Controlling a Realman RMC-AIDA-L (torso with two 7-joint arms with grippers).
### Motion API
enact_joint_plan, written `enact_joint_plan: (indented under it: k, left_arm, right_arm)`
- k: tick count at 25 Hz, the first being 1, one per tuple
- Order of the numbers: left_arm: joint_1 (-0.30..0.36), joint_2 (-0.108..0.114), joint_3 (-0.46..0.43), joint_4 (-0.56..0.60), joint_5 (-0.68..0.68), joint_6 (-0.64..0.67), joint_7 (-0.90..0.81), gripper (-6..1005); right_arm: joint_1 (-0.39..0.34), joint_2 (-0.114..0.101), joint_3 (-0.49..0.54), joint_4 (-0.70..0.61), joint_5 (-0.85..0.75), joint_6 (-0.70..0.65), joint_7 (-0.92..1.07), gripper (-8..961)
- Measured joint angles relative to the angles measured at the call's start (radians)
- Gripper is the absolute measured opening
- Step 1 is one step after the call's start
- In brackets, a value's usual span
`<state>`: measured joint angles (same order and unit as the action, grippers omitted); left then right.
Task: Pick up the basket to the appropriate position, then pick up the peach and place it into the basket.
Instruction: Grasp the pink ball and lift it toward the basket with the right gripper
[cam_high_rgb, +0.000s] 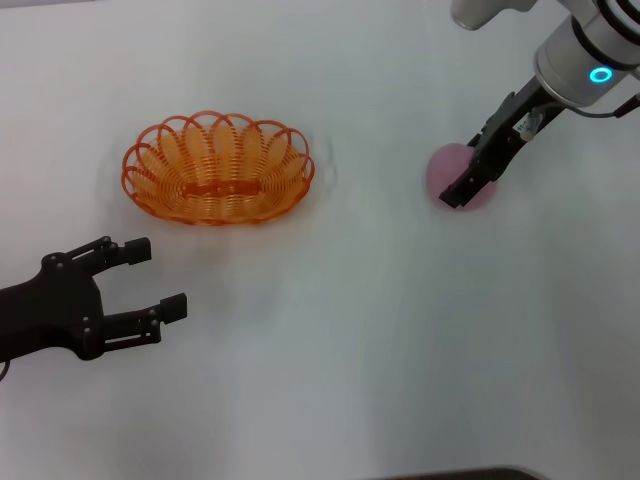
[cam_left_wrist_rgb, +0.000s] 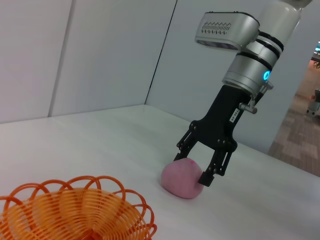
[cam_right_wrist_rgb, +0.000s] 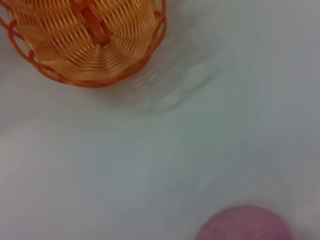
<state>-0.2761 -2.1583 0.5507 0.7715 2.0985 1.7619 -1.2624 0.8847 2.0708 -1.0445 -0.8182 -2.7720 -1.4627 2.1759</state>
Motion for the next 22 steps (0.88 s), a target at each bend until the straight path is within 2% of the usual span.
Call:
enact_joint_plan:
  k: [8, 13, 22]
  left_arm:
    - [-0.001, -0.001, 0.003, -0.007, 0.000, 0.001, 0.000, 908]
    - [-0.004, 0.000, 0.003, -0.019, 0.000, -0.004, 0.000, 908]
    - [-0.006, 0.000, 0.003, -0.025, 0.001, -0.003, 0.000, 908]
  right_arm:
    - [0.003, 0.002, -0.018, -0.002, 0.000, 0.002, -0.004, 809]
    - [0.004, 0.003, -0.021, -0.009, 0.000, 0.002, -0.006, 585]
    - [0.005, 0.003, -0.023, -0.009, 0.000, 0.002, -0.006, 310]
